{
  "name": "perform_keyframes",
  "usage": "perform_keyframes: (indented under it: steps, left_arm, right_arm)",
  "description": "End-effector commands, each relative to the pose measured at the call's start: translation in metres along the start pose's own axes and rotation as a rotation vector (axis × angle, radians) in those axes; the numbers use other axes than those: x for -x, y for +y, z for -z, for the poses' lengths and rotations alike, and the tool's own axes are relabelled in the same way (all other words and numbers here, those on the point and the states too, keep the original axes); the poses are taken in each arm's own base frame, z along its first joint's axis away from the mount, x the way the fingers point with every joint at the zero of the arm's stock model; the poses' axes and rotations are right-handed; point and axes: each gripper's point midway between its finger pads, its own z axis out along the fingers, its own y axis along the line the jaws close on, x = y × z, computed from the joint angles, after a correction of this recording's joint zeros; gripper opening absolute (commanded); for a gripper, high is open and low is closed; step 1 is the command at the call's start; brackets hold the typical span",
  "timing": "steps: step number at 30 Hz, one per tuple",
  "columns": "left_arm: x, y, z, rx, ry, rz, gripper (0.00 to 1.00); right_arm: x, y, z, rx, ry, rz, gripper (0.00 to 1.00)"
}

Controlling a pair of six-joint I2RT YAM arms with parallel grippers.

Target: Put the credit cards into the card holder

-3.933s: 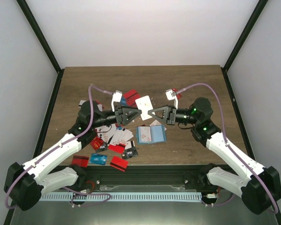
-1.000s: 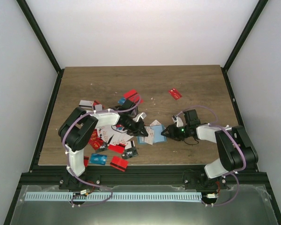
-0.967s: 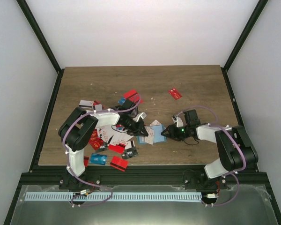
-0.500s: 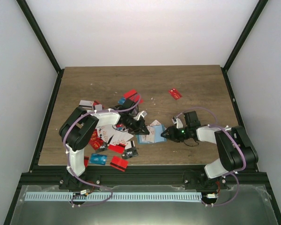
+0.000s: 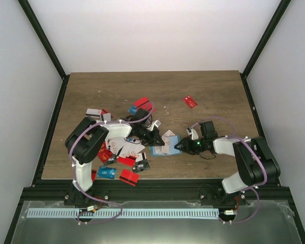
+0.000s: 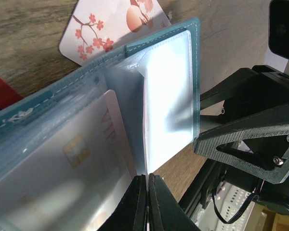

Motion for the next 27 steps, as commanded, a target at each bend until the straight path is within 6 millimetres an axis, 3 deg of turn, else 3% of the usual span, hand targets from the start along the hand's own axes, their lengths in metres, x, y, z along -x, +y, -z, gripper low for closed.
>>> perform_keyframes:
  steps: [1,6,14,20,27]
  left_arm:
    - [-0.003,0.005,-0.011,-0.003,-0.002,0.017,0.04]
    - [0.0,0.006,-0.009,0.008,-0.033,0.019,0.04]
    - [0.007,0.016,-0.004,0.087,-0.081,0.007,0.04]
    - [0.005,0.022,-0.006,0.11,-0.087,0.012,0.04]
    - [0.001,0.008,-0.016,0.091,-0.078,-0.021,0.04]
  right_arm:
    - [-0.009,-0.002,-0.001,-0.003,0.018,-0.013,0.38]
    - [-0.011,-0.001,-0.001,-0.002,0.019,-0.012,0.37]
    - [-0.017,-0.006,-0.004,-0.011,0.031,-0.023,0.23]
    - [-0.019,-0.008,-0.006,-0.012,0.038,-0.031,0.22]
    - [-0.013,-0.008,-0.004,-0.047,0.031,-0.016,0.26]
